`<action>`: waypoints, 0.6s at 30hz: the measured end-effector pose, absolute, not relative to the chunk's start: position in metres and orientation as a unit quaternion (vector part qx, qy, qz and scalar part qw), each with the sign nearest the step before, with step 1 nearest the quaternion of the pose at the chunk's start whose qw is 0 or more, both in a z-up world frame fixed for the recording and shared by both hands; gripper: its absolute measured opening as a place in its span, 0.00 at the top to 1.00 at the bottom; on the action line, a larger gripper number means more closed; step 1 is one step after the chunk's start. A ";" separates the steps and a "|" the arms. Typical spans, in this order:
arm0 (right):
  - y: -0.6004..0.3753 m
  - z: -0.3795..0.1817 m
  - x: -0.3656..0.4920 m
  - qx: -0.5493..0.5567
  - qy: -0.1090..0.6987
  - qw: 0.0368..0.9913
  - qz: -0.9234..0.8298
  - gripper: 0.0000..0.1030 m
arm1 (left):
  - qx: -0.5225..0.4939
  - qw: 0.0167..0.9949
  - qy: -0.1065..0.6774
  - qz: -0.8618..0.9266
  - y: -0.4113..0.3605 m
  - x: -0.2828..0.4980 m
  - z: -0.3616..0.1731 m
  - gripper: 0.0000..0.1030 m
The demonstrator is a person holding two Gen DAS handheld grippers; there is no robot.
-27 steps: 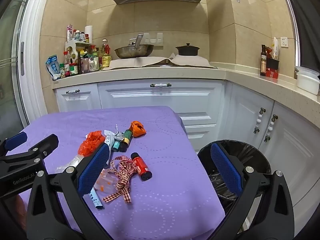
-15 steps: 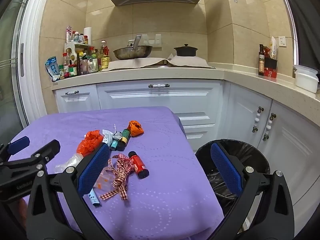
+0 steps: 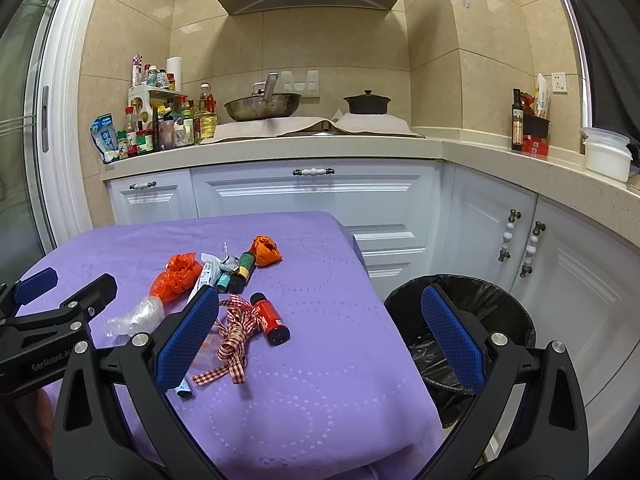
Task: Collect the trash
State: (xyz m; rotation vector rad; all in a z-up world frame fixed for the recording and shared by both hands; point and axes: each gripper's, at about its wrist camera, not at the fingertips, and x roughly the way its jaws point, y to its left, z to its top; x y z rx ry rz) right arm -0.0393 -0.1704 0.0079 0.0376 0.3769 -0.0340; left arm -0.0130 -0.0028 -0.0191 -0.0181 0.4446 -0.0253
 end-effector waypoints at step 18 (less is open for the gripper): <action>-0.173 0.004 -0.044 0.022 0.185 0.982 -0.017 0.04 | -0.008 0.975 0.222 -0.018 -0.007 -0.016 -0.021 0.06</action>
